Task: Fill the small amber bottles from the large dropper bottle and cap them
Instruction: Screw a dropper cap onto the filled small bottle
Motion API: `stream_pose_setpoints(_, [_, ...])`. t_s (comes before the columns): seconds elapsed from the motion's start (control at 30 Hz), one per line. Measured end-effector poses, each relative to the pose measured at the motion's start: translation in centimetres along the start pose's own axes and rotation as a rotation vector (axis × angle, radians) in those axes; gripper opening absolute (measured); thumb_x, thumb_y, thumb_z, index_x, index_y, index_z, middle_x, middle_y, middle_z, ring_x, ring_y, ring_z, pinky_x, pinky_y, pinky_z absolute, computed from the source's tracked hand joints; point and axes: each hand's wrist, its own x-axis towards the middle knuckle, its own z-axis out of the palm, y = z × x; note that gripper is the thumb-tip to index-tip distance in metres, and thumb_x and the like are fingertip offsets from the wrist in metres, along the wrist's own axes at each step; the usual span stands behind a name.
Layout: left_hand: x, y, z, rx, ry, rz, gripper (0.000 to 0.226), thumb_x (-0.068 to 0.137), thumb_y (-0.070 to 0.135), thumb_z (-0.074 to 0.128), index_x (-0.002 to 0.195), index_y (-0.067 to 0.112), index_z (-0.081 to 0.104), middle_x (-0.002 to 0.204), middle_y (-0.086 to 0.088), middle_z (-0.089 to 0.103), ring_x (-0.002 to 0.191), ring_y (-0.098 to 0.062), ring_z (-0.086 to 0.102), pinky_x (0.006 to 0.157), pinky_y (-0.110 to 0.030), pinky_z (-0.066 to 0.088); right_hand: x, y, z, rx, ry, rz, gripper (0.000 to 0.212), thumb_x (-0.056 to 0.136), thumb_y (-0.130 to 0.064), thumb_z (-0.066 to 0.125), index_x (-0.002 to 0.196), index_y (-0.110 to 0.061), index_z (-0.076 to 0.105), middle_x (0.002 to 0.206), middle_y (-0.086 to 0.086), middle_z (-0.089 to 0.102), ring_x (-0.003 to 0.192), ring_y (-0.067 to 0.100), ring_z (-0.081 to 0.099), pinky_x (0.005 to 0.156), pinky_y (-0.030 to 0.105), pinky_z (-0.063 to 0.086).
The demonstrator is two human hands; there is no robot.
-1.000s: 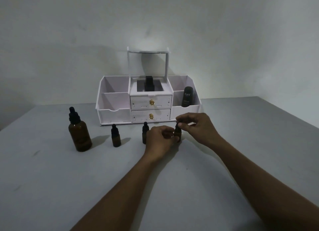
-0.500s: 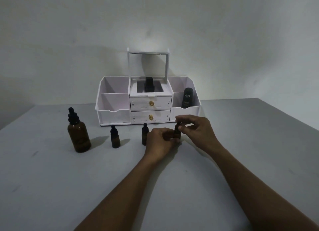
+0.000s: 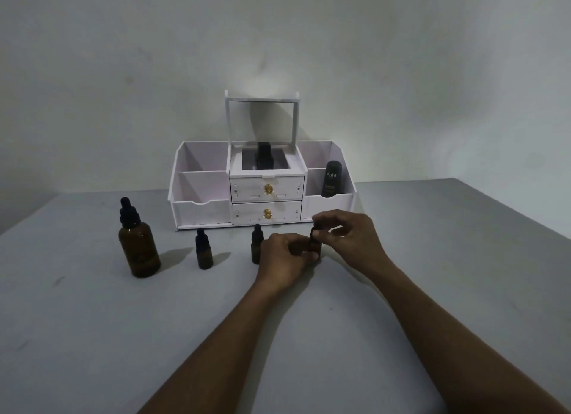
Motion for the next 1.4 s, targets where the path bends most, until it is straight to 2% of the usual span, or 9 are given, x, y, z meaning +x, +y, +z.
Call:
stream_pose_setpoints(0.27, [-0.07, 0.05, 0.19, -0.007, -0.007, -0.018, 0.03, 0.081, 0.019, 0.077, 0.111, 0.018, 0.074, 0.11, 0.0, 0.073, 0.089, -0.006, 0.062, 0.084, -0.018, 0.044, 0.15, 0.03, -0.13, -0.001, -0.021, -0.034, 0.025, 0.085, -0.01, 0.075, 0.109, -0.015, 0.076, 0.103, -0.001, 0.076, 0.091, 0.01, 0.071, 0.085, 0.022, 0.059])
stream_pose_setpoints(0.43, [-0.16, 0.18, 0.06, 0.007, 0.002, 0.002, 0.03, 0.081, 0.019, 0.077, 0.111, 0.017, 0.074, 0.111, -0.001, 0.073, 0.09, -0.008, 0.063, 0.084, -0.019, 0.045, 0.3, -0.12, 0.19, -0.002, 0.013, -0.008, 0.021, 0.081, -0.02, 0.081, 0.101, -0.016, 0.076, 0.094, -0.002, 0.075, 0.084, 0.009, 0.07, 0.079, 0.015, 0.056])
stream_pose_setpoints(0.6, [-0.03, 0.1, 0.07, 0.001, 0.003, 0.005, 0.029, 0.08, 0.02, 0.078, 0.109, 0.018, 0.075, 0.109, 0.0, 0.074, 0.087, -0.006, 0.063, 0.087, -0.021, 0.049, 0.12, 0.12, 0.09, -0.001, -0.023, -0.034, 0.026, 0.083, -0.009, 0.077, 0.108, -0.016, 0.076, 0.102, -0.001, 0.075, 0.089, 0.007, 0.07, 0.081, 0.014, 0.057])
stream_pose_setpoints(0.77, [-0.08, 0.08, 0.1, 0.02, 0.008, 0.015, 0.03, 0.08, 0.02, 0.078, 0.109, 0.017, 0.075, 0.108, 0.0, 0.074, 0.087, -0.006, 0.063, 0.09, -0.023, 0.05, 0.14, 0.18, 0.12, 0.003, -0.008, -0.019, 0.026, 0.08, -0.019, 0.082, 0.105, -0.018, 0.076, 0.096, -0.006, 0.074, 0.086, 0.006, 0.07, 0.075, 0.008, 0.054])
stream_pose_setpoints(0.9, [-0.02, 0.0, 0.1, 0.011, 0.0, 0.003, 0.029, 0.081, 0.021, 0.078, 0.11, 0.018, 0.074, 0.109, 0.0, 0.074, 0.088, -0.005, 0.063, 0.086, -0.017, 0.047, 0.18, 0.23, 0.16, -0.004, -0.041, -0.027, 0.026, 0.083, -0.011, 0.077, 0.108, -0.017, 0.076, 0.102, -0.004, 0.075, 0.086, 0.003, 0.069, 0.074, 0.004, 0.051])
stream_pose_setpoints(0.97, [-0.01, 0.0, 0.09, 0.031, 0.008, 0.012, 0.03, 0.081, 0.021, 0.078, 0.11, 0.018, 0.074, 0.11, 0.0, 0.073, 0.088, -0.005, 0.063, 0.081, -0.012, 0.043, 0.27, 0.15, 0.17, -0.005, -0.028, -0.004, 0.022, 0.081, -0.015, 0.08, 0.103, -0.017, 0.077, 0.096, -0.005, 0.074, 0.083, 0.006, 0.07, 0.073, 0.005, 0.052])
stream_pose_setpoints(1.07, [-0.09, 0.07, 0.16, 0.029, 0.019, 0.009, 0.029, 0.081, 0.021, 0.077, 0.11, 0.018, 0.074, 0.11, -0.001, 0.073, 0.094, -0.011, 0.066, 0.087, -0.018, 0.047, 0.16, 0.09, 0.31, -0.009, -0.012, -0.006, 0.023, 0.08, -0.021, 0.082, 0.103, -0.02, 0.075, 0.095, -0.008, 0.073, 0.085, 0.006, 0.069, 0.074, 0.006, 0.053])
stream_pose_setpoints(1.2, [-0.12, 0.03, 0.2, 0.009, 0.004, 0.0, 0.028, 0.082, 0.021, 0.076, 0.11, 0.019, 0.074, 0.11, -0.001, 0.074, 0.095, -0.011, 0.067, 0.092, -0.024, 0.049, 0.13, 0.33, 0.02, 0.013, -0.026, -0.028, 0.027, 0.083, -0.009, 0.077, 0.108, -0.018, 0.075, 0.102, -0.005, 0.074, 0.087, 0.003, 0.069, 0.073, 0.005, 0.051])
stream_pose_setpoints(1.4, [-0.07, -0.03, 0.17, 0.023, 0.009, 0.027, 0.028, 0.082, 0.02, 0.076, 0.109, 0.018, 0.075, 0.109, -0.001, 0.074, 0.088, -0.006, 0.063, 0.085, -0.017, 0.046, 0.16, 0.09, 0.27, 0.002, -0.002, -0.002, 0.021, 0.08, -0.017, 0.081, 0.1, -0.018, 0.076, 0.093, -0.008, 0.073, 0.085, 0.007, 0.069, 0.078, 0.01, 0.055])
